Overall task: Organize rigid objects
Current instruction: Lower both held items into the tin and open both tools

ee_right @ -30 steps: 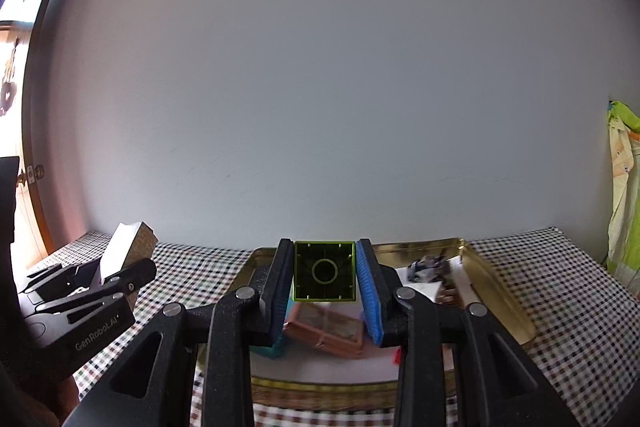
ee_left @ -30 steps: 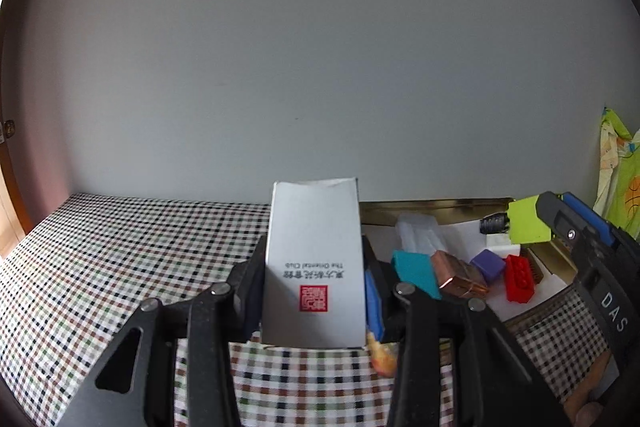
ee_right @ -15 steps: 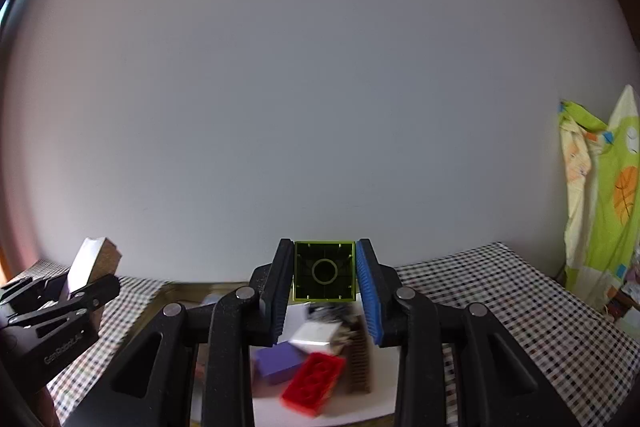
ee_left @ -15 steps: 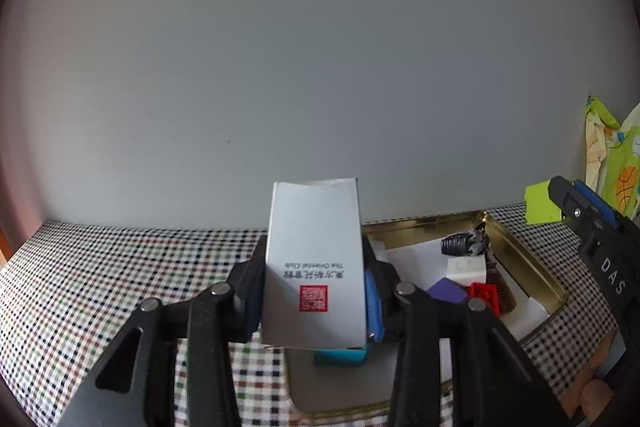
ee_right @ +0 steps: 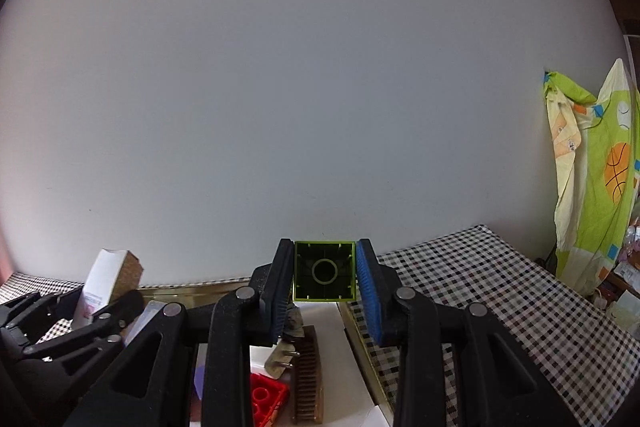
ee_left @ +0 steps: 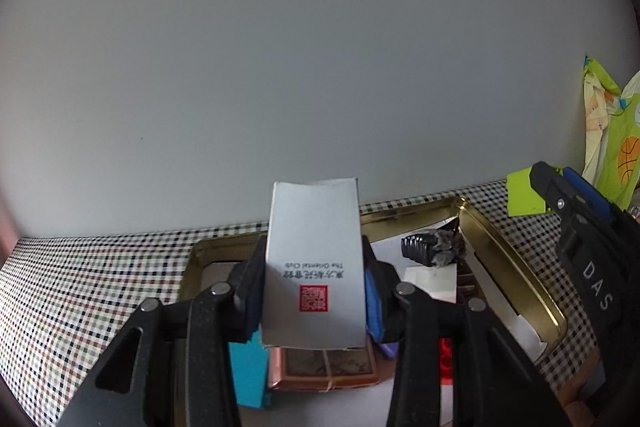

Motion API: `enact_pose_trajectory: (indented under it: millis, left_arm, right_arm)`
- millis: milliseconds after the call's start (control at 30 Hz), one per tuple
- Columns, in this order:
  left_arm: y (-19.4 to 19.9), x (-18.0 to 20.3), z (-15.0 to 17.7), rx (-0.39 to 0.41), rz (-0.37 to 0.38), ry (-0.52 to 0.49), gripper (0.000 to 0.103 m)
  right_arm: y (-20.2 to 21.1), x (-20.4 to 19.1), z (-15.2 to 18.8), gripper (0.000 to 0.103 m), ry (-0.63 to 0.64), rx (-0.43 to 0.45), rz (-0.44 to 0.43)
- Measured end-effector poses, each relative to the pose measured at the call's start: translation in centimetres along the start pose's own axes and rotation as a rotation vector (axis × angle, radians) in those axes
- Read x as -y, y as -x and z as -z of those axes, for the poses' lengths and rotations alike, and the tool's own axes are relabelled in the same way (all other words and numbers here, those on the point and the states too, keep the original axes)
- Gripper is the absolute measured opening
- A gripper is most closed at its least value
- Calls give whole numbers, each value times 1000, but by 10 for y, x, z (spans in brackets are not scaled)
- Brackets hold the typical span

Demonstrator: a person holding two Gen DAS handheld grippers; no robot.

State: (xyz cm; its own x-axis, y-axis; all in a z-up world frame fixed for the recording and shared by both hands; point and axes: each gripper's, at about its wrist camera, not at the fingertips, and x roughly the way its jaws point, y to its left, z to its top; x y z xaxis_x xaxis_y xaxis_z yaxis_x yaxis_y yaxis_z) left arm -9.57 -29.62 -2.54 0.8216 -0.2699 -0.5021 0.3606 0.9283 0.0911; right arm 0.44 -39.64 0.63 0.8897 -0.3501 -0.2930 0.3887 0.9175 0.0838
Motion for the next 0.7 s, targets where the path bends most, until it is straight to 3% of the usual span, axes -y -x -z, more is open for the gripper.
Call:
enact_pose_trajectory:
  millis: [700]
  left_arm:
    - [-56, 30, -6, -197, -79, -28, 40]
  right_arm:
    - [-37, 2, 5, 35, 13, -117, -31]
